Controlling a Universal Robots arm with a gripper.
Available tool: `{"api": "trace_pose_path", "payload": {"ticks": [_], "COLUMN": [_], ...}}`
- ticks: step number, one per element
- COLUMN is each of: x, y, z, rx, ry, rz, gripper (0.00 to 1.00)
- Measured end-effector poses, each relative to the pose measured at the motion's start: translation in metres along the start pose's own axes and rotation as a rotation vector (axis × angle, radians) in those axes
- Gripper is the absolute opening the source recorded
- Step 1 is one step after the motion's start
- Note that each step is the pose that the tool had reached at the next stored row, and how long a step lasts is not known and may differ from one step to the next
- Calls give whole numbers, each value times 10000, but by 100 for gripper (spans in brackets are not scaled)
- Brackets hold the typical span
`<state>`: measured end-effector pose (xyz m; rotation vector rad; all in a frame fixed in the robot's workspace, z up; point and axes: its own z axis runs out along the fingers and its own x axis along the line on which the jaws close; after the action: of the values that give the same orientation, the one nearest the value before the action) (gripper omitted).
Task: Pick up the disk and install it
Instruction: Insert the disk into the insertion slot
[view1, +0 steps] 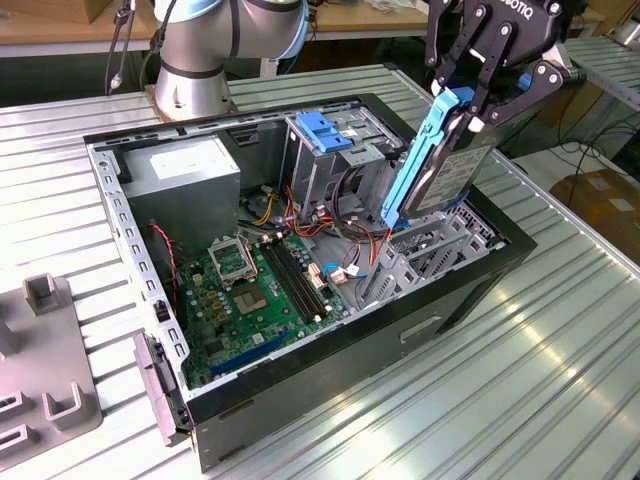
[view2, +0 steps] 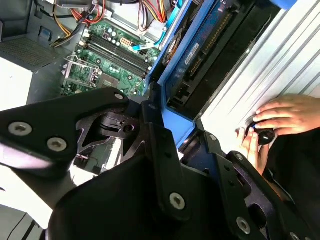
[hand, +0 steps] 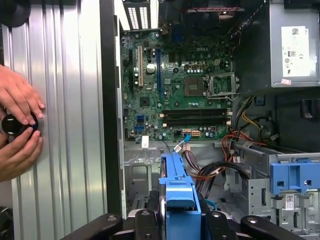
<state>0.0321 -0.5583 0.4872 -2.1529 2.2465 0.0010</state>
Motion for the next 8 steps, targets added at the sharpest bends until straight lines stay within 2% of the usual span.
{"api": "trace_pose_path", "payload": {"ticks": [3,5,6,7,8], "x": [0,-1,-4,-5,-4], "y": [-15,-53,-114,-149,-150], "z": [27,54,75,104,130], "rx": [47,57,58,60,62], "ry": [13,33,53,84,125], "rz": [0,-2,-2,-2,-2], "gripper": [37,37,37,37,37]}}
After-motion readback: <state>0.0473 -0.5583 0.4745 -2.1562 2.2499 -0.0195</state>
